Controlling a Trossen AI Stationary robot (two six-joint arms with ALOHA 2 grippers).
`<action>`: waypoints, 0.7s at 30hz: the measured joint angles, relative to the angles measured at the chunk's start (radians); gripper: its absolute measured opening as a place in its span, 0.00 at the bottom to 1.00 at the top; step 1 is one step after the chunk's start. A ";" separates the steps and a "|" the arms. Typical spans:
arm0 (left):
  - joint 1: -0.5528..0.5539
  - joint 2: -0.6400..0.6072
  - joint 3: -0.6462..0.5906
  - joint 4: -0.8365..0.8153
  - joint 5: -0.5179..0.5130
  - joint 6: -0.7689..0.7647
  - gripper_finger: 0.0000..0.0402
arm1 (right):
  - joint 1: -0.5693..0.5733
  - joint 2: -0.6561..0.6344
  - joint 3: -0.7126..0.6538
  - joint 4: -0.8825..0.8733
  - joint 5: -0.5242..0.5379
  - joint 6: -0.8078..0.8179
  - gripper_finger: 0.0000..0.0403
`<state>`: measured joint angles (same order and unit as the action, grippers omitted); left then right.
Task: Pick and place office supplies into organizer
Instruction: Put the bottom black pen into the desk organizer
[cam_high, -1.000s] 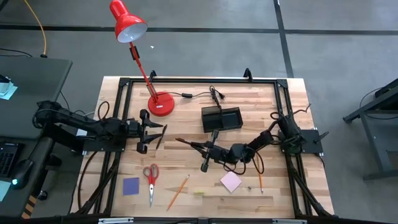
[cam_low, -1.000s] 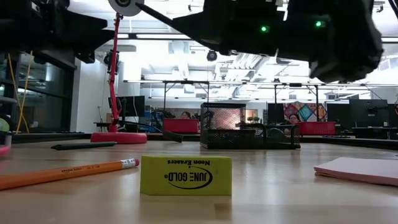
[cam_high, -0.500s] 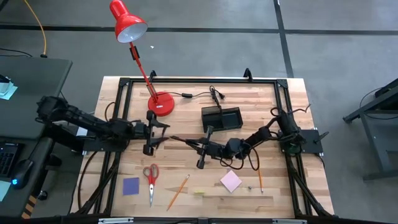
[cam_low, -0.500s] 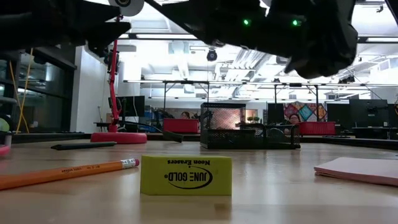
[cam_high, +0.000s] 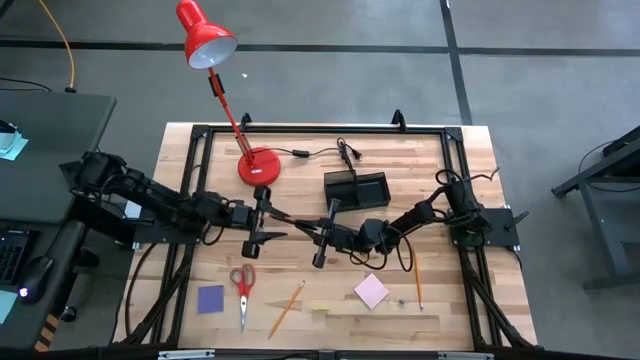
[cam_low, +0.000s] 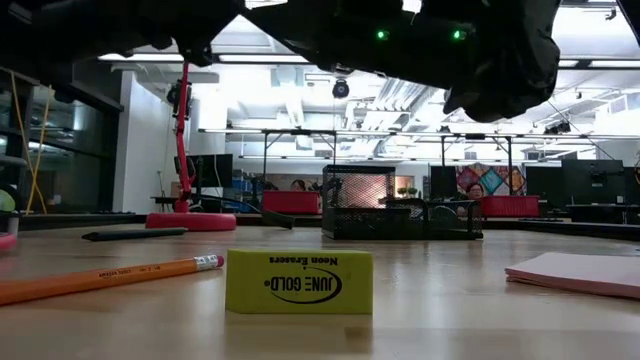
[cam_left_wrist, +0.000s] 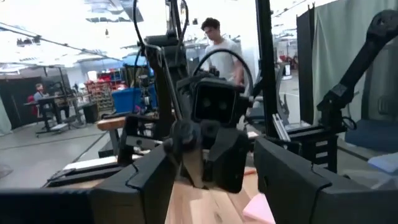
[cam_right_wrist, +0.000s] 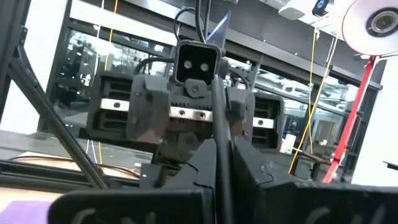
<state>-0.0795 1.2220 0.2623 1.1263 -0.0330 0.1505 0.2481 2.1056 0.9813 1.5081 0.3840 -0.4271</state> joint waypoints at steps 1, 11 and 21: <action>0.000 0.012 0.007 0.000 0.000 0.000 0.49 | 0.000 0.000 0.000 0.000 0.000 0.000 0.02; 0.000 0.046 0.034 0.001 -0.021 0.004 0.25 | 0.001 0.000 0.000 -0.007 0.004 -0.005 0.02; 0.001 0.048 0.035 -0.008 -0.046 0.023 0.12 | 0.032 0.000 0.001 -0.011 0.094 -0.097 0.07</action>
<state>-0.0788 1.2701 0.2974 1.1182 -0.0790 0.1733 0.2806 2.1056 0.9827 1.4974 0.4779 -0.5246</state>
